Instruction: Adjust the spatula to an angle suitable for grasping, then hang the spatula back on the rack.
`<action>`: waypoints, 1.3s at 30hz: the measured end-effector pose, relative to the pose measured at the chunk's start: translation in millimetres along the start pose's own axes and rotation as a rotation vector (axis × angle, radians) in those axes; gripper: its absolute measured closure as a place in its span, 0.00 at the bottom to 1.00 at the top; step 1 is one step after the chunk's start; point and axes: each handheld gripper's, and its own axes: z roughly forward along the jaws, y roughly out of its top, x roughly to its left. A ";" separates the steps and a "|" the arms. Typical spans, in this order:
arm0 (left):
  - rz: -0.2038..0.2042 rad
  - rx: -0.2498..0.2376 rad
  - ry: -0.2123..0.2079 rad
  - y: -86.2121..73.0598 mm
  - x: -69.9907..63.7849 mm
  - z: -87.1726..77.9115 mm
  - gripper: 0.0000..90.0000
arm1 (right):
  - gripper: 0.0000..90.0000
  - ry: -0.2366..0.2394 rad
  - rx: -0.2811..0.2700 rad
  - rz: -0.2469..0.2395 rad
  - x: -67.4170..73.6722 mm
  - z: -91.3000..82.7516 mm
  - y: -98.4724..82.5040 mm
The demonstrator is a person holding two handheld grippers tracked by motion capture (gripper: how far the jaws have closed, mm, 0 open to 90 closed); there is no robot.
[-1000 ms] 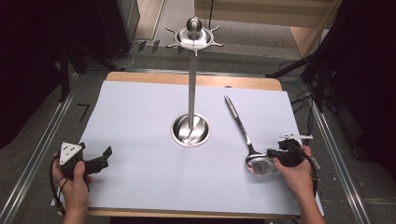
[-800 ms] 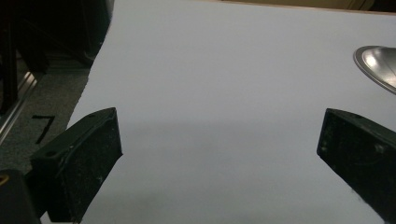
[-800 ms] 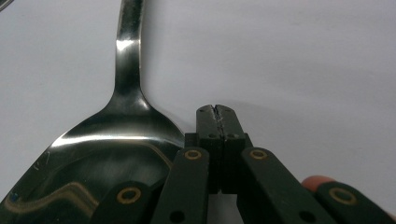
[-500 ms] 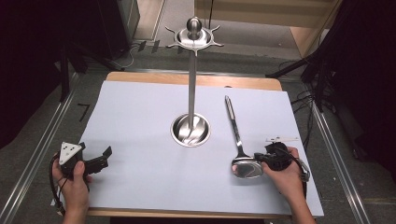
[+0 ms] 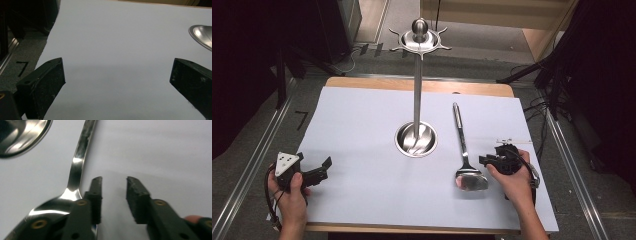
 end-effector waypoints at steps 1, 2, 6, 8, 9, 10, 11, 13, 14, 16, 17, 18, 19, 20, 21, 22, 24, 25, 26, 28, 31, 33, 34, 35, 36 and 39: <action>0.000 0.000 -0.001 0.0 0.0 0.0 0.01 | 0.61 -0.024 0.001 0.001 1.9 2.6 5.8; 0.000 0.000 -0.001 0.0 0.1 0.1 0.01 | 0.59 -0.032 0.004 0.000 2.6 3.5 7.6; 0.001 0.003 -0.003 0.2 0.4 0.2 0.01 | 0.54 -0.031 0.027 0.021 7.0 9.7 17.9; 0.002 0.004 -0.003 0.2 0.6 0.5 0.01 | 0.52 -0.037 0.033 0.019 9.8 12.2 21.7; 0.003 0.004 -0.004 0.2 0.5 0.4 0.01 | 0.51 -0.037 0.037 0.017 11.6 13.3 24.1; 0.003 0.003 -0.003 0.2 0.4 0.5 0.01 | 0.51 -0.034 0.041 0.013 13.5 14.3 26.4; 0.003 0.003 -0.003 0.1 0.4 0.4 0.01 | 0.50 -0.032 0.042 0.012 15.2 15.1 28.8; 0.002 0.001 -0.003 0.0 0.1 0.3 0.01 | 0.50 -0.038 0.047 0.004 18.7 17.2 33.5; 0.002 0.001 -0.003 0.0 0.2 0.3 0.01 | 0.50 -0.040 0.051 0.005 20.2 18.0 35.8; 0.002 0.003 -0.004 0.1 0.5 0.3 0.01 | 0.50 -0.034 0.053 0.009 22.4 19.7 40.2; 0.003 0.003 -0.005 0.2 0.5 0.3 0.01 | 0.49 -0.031 0.058 0.007 23.1 20.5 42.4; 0.003 0.003 -0.005 0.2 0.5 0.3 0.01 | 0.49 -0.031 0.058 0.007 23.1 20.5 42.4; 0.003 0.004 -0.006 0.2 0.5 0.4 0.01 | 0.49 -0.037 0.071 0.010 25.5 23.3 46.7; 0.004 0.004 -0.006 0.2 0.4 0.4 0.01 | 0.49 -0.037 0.076 0.011 26.6 24.1 48.0; 0.004 0.003 -0.006 0.2 0.3 0.5 0.01 | 0.49 -0.035 0.084 0.011 27.9 25.4 49.6; 0.004 0.004 -0.007 0.2 0.2 0.6 0.01 | 0.49 -0.035 0.088 0.014 29.5 26.6 50.8; 0.005 0.008 -0.007 0.4 0.4 0.7 0.01 | 0.50 -0.044 0.104 0.012 32.7 28.8 53.1; 0.004 0.006 -0.007 0.3 0.5 0.8 0.01 | 0.50 -0.043 0.109 0.009 34.7 29.8 54.1; 0.003 0.006 -0.009 0.4 0.6 0.8 0.01 | 0.51 -0.047 0.118 0.010 37.2 31.5 55.4; 0.003 0.007 -0.009 0.4 0.6 0.7 0.01 | 0.52 -0.051 0.124 0.006 38.2 32.4 56.3; 0.003 0.008 -0.005 0.4 0.6 0.9 0.01 | 0.57 -0.053 0.148 0.006 42.3 38.2 60.7; 0.005 0.007 -0.008 0.4 0.8 0.7 0.01 | 0.59 -0.055 0.159 0.012 43.3 40.8 61.8; 0.003 0.006 -0.008 0.3 0.5 0.7 0.01 | 0.59 -0.058 0.160 0.019 43.7 42.2 62.2; 0.003 0.005 -0.008 0.3 0.4 0.6 0.01 | 0.59 -0.060 0.163 0.024 43.7 43.2 62.5; 0.004 0.006 -0.008 0.3 0.4 0.6 0.01 | 0.59 -0.065 0.167 0.031 44.0 44.3 62.7; 0.003 0.006 -0.008 0.3 0.4 0.8 0.01 | 0.62 -0.067 0.178 0.054 44.6 46.5 63.0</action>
